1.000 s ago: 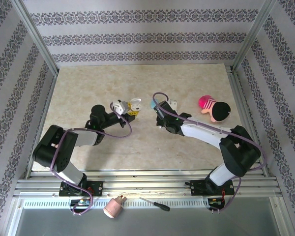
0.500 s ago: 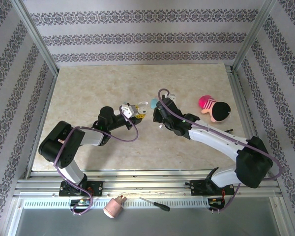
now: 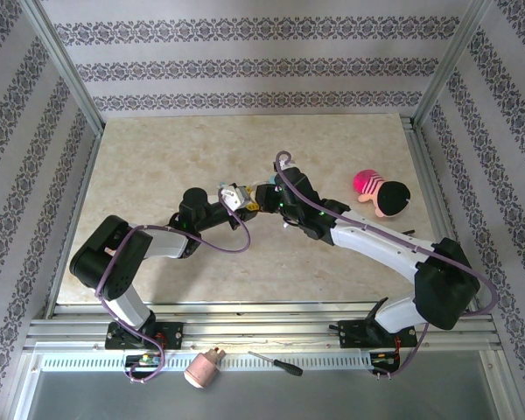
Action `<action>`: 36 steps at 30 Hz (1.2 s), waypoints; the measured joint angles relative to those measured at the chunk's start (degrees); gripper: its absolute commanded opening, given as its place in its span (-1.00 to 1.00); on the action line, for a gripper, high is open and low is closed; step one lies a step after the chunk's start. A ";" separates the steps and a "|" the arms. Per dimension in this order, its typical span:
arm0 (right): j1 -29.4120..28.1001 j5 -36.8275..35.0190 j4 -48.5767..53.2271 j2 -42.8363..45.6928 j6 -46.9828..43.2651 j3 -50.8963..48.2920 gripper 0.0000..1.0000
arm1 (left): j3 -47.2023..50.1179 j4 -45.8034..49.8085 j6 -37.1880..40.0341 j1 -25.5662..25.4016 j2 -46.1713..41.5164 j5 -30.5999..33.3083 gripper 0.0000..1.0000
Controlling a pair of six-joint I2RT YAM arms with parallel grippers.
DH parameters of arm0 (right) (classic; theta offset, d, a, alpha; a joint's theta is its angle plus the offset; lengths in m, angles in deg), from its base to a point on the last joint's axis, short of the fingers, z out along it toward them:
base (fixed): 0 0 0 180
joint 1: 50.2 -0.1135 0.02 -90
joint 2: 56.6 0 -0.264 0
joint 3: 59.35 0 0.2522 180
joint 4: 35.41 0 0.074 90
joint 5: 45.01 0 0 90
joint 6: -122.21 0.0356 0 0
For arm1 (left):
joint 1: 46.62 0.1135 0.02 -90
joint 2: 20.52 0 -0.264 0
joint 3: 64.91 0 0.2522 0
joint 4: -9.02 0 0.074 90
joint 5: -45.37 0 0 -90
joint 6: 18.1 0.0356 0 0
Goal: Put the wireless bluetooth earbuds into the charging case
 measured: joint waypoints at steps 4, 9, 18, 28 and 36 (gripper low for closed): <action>0.00 0.74 -1.33 -0.09 0.02 0.00 -0.71 | -0.22 0.68 0.02 -0.02 0.00 0.22 -0.54; 0.00 0.72 -1.68 -0.09 0.02 -0.20 -0.71 | -0.98 1.66 0.00 -0.17 0.00 1.01 -0.54; -0.26 0.50 -1.88 -0.63 0.02 -0.76 -0.71 | -1.38 2.75 0.00 -0.28 0.00 1.11 -0.54; -0.26 -1.40 -2.45 -0.70 0.07 -2.29 -0.72 | -1.49 3.08 -0.02 -0.39 0.00 1.27 -0.54; -0.35 -0.44 -3.19 -0.72 0.04 -2.38 -0.70 | -1.97 3.15 -0.02 -0.48 0.00 1.27 -0.54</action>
